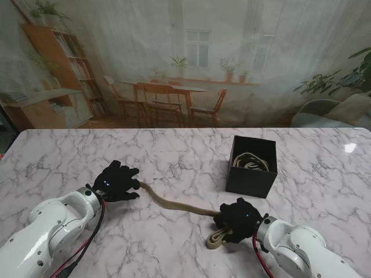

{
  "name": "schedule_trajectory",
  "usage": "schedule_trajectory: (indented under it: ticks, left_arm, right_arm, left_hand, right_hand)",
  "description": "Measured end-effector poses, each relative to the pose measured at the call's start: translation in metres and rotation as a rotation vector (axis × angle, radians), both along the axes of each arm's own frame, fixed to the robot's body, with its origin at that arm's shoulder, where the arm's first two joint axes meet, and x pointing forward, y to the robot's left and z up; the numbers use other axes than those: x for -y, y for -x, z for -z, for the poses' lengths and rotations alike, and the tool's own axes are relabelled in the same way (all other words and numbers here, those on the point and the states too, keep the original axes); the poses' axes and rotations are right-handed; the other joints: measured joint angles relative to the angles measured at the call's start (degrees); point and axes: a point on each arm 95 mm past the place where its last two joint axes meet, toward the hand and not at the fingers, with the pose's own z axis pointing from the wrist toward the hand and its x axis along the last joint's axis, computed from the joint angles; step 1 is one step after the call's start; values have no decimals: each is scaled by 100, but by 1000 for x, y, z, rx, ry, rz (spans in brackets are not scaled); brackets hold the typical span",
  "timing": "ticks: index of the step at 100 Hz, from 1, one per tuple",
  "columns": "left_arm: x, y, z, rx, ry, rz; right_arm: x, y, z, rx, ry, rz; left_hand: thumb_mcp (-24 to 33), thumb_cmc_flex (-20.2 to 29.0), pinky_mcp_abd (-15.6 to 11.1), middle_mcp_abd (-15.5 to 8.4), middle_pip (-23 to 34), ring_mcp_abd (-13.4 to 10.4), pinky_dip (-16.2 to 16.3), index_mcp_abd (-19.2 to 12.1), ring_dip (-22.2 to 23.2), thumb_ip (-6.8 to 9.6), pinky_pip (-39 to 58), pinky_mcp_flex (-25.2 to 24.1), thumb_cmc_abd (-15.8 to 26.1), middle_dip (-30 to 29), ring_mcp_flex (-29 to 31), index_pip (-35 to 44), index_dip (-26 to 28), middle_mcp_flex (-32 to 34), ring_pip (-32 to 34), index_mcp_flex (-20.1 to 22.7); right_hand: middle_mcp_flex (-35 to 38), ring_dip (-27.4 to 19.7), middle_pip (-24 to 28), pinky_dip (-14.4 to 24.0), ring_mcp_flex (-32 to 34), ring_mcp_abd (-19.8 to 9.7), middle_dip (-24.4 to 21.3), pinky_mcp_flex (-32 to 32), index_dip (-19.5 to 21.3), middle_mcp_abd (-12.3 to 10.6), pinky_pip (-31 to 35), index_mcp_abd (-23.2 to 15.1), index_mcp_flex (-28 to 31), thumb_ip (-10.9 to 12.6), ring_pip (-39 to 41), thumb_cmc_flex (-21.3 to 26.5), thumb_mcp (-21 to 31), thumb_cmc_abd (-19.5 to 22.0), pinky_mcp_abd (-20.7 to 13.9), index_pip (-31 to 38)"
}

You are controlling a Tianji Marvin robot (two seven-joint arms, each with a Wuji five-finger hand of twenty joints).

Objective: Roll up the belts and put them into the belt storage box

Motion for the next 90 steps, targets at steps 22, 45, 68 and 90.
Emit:
schedule_trajectory:
  ticks: [22, 45, 68, 90]
  left_arm:
    - [0, 0, 0, 0, 0, 1]
    - [1, 0, 1, -1, 0, 1]
    - [1, -1, 1, -1, 0, 1]
    - [1, -1, 1, -1, -1, 2]
  right_arm:
    - [0, -2, 2, 27, -38, 0]
    - [1, -3, 6, 67, -69, 0]
    - [0, -7, 7, 89, -61, -15]
    - [0, -8, 9, 98, -77, -14]
  left_hand:
    - [0, -2, 0, 0, 0, 0, 0, 0, 0, 0, -1, -1, 1, 0, 0, -1, 0, 0, 0, 0]
    - [0, -2, 1, 0, 0, 0, 0, 1, 0, 0, -1, -1, 2, 0, 0, -1, 0, 0, 0, 0]
    - [0, -3, 1, 0, 0, 0, 0, 2, 0, 0, -3, -1, 3, 0, 0, -1, 0, 0, 0, 0]
    - [0, -3, 2, 0, 0, 0, 0, 2, 0, 0, -6, -1, 3, 0, 0, -1, 0, 0, 0, 0]
  right_hand:
    - [1343, 249, 479, -6, 570, -207, 220, 146, 13, -25, 103, 131, 81, -82, 196, -8, -242, 0, -54, 624]
    - [2688, 779, 1140, 276, 1454, -619, 580, 468, 924, -797, 567, 133, 60, -83, 534, -6, -299, 67, -673, 418]
    - [3289, 870, 1152, 416, 1923, -824, 581, 743, 1047, -1109, 756, 138, -45, -83, 551, 79, -275, 72, -1003, 48]
    - [3574, 980, 1152, 421, 2194, -875, 581, 831, 812, -1196, 803, 218, -123, -83, 697, 99, -219, 72, -1065, -205]
